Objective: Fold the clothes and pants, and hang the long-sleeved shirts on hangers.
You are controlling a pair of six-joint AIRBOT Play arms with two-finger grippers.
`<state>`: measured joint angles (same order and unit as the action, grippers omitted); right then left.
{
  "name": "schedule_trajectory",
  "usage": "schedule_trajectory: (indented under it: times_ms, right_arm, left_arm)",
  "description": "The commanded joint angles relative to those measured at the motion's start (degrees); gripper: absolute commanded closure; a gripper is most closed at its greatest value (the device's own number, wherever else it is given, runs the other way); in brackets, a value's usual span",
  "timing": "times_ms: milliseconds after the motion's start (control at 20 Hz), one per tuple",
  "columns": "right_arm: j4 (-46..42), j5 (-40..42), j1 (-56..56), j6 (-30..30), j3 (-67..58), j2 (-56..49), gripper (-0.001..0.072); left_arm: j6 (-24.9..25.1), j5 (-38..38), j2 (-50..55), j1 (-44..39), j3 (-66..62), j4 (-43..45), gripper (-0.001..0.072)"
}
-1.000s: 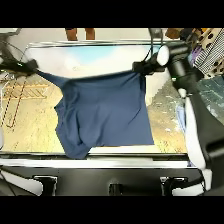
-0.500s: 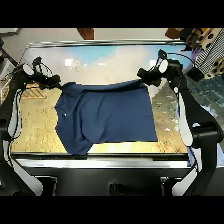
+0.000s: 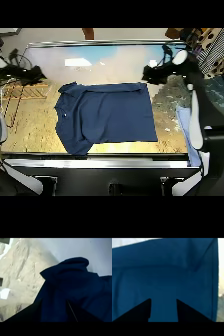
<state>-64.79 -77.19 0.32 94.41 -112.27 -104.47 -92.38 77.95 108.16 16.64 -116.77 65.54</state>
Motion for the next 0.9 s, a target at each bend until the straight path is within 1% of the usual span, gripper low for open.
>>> schedule_trajectory:
  times_ms: [0,100,150,200,250,400,450,500,600,700,850]
  right_arm:
    - [4.5,-14.9,-7.9,-11.5,3.1,4.6,0.0328]
    - [7.5,-14.7,-12.3,-12.8,10.6,8.4,0.0324]
    - [7.5,-14.4,-13.8,-13.4,16.1,10.4,0.0321]
    - [7.5,-14.3,-14.7,-14.7,22.1,12.5,0.0285]
    - [7.6,-13.9,-15.2,-16.1,27.9,14.3,0.0285]
    - [7.1,-8.2,-15.8,-19.1,44.5,19.6,0.0285]
    - [6.7,-6.1,-15.8,-19.9,48.5,21.0,0.0285]
    - [5.9,-4.1,-15.8,-20.3,52.1,22.4,0.0285]
    - [3.2,-1.2,-15.8,-20.2,57.5,24.5,0.0285]
    - [0.9,0.0,-15.8,-20.3,60.8,25.7,0.0284]
    - [2.0,1.3,-15.8,-20.3,63.4,26.0,0.0285]
  left_arm:
    - [1.1,7.6,-7.2,6.2,5.2,-1.5,0.0364]
    - [1.1,7.6,-12.2,9.9,11.8,-2.8,0.0365]
    - [1.2,7.5,-14.7,11.7,15.5,-3.8,0.0366]
    - [1.2,7.3,-17.0,13.0,19.1,-4.3,0.0368]
    - [1.2,6.8,-19.5,14.2,23.2,-4.6,0.0386]
    - [1.4,4.8,-25.9,15.9,34.2,-4.5,0.0387]
    - [2.5,4.3,-27.9,15.9,37.6,-4.5,0.0387]
    - [2.6,3.8,-29.6,15.8,40.6,-4.5,0.0386]
    - [2.7,3.4,-32.6,15.8,46.0,-4.5,0.0386]
    - [3.0,3.4,-34.5,15.8,49.8,-4.5,0.0386]
    - [3.6,3.0,-36.0,15.8,53.7,-4.5,0.0385]
